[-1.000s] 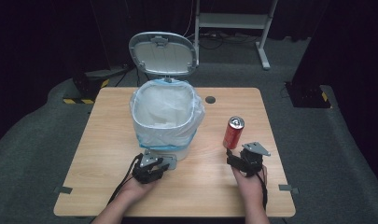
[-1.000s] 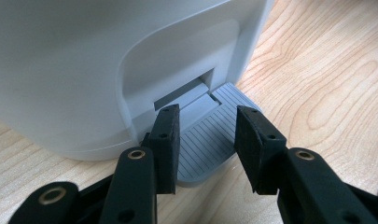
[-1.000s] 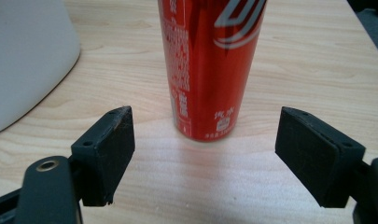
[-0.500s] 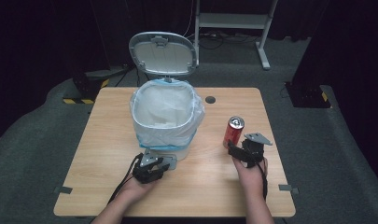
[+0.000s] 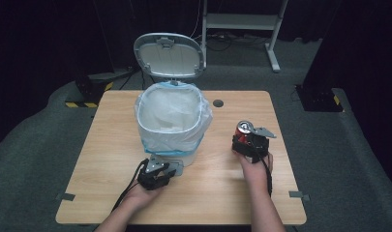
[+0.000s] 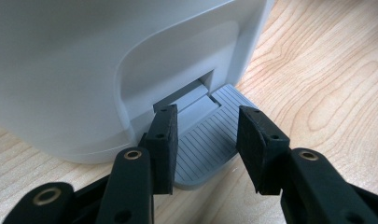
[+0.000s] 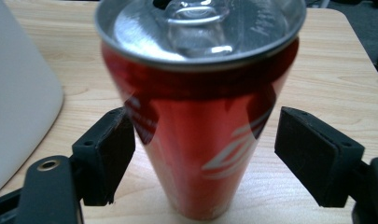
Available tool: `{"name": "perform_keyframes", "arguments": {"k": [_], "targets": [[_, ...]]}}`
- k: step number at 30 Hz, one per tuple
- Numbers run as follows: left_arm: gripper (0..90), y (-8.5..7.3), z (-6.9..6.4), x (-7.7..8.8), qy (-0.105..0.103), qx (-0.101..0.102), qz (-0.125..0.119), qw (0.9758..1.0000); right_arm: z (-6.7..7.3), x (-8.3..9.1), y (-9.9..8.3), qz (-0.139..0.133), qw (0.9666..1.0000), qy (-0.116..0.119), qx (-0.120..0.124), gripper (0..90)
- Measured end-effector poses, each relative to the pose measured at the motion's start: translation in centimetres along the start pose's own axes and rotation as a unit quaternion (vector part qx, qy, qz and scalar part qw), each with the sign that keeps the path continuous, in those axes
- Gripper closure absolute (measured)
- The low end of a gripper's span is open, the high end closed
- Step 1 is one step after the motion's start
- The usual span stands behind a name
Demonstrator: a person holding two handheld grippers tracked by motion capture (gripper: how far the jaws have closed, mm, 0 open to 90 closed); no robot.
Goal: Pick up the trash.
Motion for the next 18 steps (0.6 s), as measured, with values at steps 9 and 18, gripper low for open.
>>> {"name": "perform_keyframes", "arguments": {"k": [9, 18], "targets": [[58.3, 0.0, 0.0, 0.0, 0.001, 0.000, 0.000, 1.0000, -0.3, -0.4, 0.7, -0.013, 0.9999, -0.001, -0.008, 31.6], [58.3, 0.0, 0.0, 0.0, 0.000, 0.000, 0.001, 1.0000, 0.7, 1.2, 1.5, -0.045, 0.9988, 0.003, 0.018, 33.5]]}}
Point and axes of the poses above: each handheld gripper's, and its own axes: x roughly backward along the jaws, y roughly out of its top, z roughly to its left, the point moved 9 cm from there along -x, roughly forward along the jaws, and after that the axes turned 2 degrees about -x, right-handed, at the moved point
